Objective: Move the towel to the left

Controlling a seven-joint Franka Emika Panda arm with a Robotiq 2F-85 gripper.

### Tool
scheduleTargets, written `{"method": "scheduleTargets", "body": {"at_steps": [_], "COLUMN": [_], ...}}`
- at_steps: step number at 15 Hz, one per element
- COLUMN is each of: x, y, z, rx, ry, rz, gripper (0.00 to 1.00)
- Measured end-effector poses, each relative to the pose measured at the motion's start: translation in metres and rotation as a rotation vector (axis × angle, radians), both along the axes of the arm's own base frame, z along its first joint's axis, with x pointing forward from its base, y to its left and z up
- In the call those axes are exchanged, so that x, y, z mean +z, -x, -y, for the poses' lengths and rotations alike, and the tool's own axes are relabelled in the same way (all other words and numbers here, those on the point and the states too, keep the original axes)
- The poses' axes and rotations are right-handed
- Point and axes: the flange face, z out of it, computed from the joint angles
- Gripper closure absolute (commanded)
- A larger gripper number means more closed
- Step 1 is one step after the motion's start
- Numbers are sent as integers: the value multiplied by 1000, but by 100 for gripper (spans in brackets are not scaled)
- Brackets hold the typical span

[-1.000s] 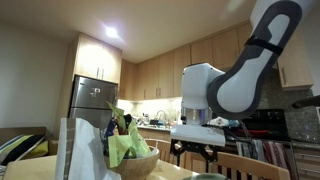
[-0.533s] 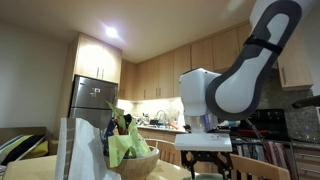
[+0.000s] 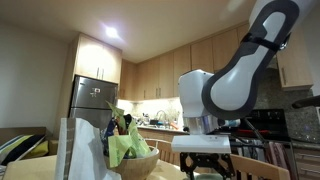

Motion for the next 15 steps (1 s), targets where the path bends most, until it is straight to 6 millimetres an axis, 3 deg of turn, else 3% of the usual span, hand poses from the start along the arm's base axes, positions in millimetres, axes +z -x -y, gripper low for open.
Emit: {"method": "scheduleTargets", "body": {"at_steps": [5,15], "x": [-7,-58], "y": [-5,-16], "z": [2,32], "rx": [-37,-167], "ry": [15,101], "rz": [53,98], "gripper": [0,0]}}
